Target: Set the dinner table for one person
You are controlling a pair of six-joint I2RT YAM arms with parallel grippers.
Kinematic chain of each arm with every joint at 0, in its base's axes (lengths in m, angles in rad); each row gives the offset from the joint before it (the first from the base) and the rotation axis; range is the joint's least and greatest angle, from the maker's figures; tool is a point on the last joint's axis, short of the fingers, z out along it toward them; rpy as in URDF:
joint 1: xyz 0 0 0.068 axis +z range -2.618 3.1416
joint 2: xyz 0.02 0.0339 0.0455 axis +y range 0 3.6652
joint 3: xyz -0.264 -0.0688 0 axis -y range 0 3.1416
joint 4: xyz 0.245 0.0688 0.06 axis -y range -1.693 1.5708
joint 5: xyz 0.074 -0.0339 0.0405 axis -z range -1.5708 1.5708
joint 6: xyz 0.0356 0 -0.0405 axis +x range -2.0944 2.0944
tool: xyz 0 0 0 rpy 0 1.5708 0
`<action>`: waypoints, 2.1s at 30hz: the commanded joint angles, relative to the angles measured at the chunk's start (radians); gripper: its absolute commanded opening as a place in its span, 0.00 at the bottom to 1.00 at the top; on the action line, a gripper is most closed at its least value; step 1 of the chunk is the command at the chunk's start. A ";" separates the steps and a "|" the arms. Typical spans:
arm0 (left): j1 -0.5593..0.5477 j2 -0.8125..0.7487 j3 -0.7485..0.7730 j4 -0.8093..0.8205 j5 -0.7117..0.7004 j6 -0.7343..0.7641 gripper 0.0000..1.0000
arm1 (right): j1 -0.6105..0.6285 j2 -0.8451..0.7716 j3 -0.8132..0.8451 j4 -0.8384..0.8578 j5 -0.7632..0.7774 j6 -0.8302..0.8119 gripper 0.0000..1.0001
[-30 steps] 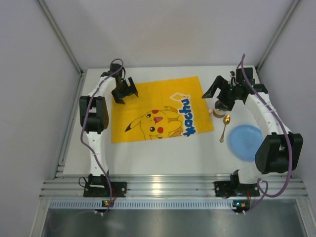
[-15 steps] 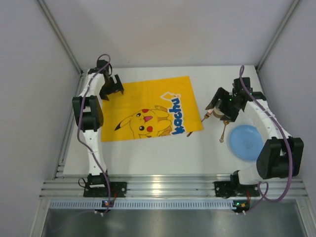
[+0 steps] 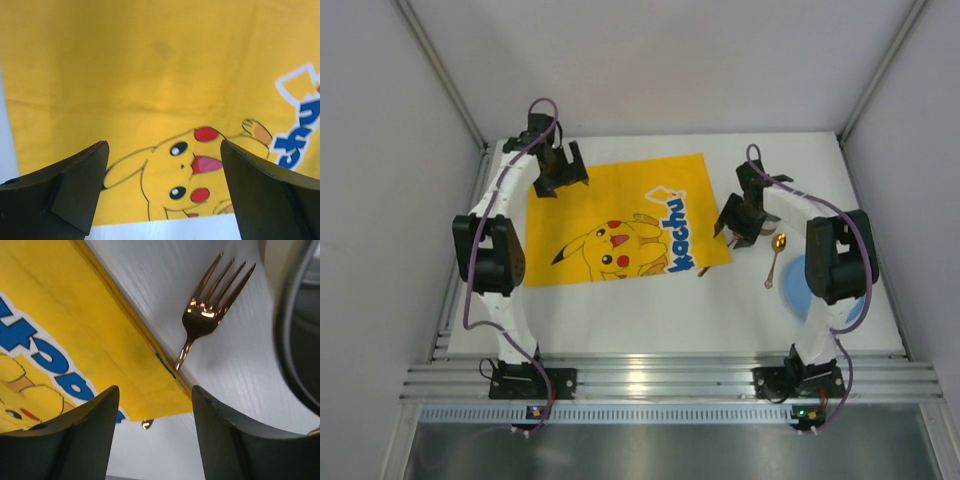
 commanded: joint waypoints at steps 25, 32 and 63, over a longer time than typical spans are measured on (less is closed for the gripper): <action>-0.059 -0.226 -0.234 0.080 0.059 -0.028 0.99 | -0.004 0.137 0.089 -0.047 0.173 0.033 0.36; -0.057 -0.257 -0.262 0.080 0.033 -0.020 0.98 | 0.017 0.186 0.101 -0.082 0.211 0.004 0.15; -0.004 -0.646 -0.523 0.057 -0.170 -0.066 0.99 | 0.474 0.531 1.015 0.163 -0.352 -0.005 0.00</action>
